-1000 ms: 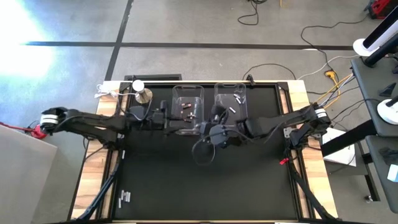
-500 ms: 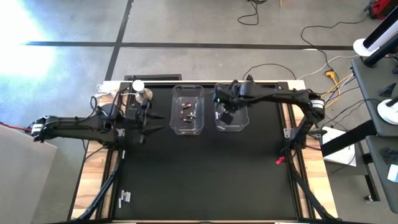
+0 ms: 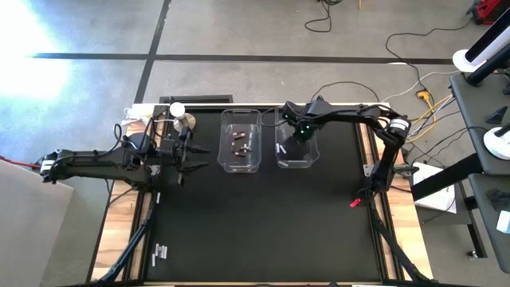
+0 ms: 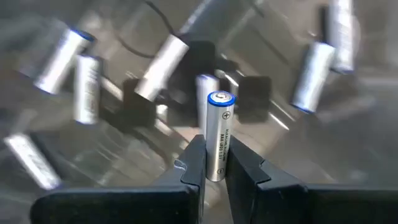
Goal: Sort batteries
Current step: Put the white battery into the right transparent bin
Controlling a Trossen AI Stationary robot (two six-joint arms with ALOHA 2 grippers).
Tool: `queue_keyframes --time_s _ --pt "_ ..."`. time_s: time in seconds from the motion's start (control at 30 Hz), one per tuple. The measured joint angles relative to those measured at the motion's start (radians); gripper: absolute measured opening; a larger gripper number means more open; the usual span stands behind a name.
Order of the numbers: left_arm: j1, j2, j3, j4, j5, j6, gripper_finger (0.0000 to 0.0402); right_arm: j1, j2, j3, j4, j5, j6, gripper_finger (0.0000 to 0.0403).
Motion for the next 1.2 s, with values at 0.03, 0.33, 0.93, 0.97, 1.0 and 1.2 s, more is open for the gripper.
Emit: queue_keyframes --time_s 0.03,0.33,0.93,0.97,1.0,1.2 --pt "0.000 0.000 0.000 0.001 0.000 0.000 0.0162 0.001 0.004 -0.003 0.021 -0.007 0.003 0.0033" --pt "0.000 -0.003 0.000 -0.015 0.000 0.000 0.0162 0.001 0.064 -0.007 0.068 -0.013 0.021 0.0035" --pt "0.000 -0.004 0.000 -0.068 -0.009 0.018 0.0162 0.013 0.045 0.077 -0.010 -0.006 0.001 0.0123" --pt "0.001 -0.004 0.000 -0.074 -0.009 0.019 0.0162 0.017 0.034 0.101 -0.036 -0.004 -0.003 0.0125" --pt "0.001 -0.004 0.000 -0.081 -0.010 0.019 0.0162 0.025 0.021 0.125 -0.056 -0.002 -0.005 0.0128" --pt "0.001 -0.005 0.000 -0.136 -0.011 0.019 0.0162 0.131 -0.088 0.246 -0.096 0.081 -0.012 0.0128"
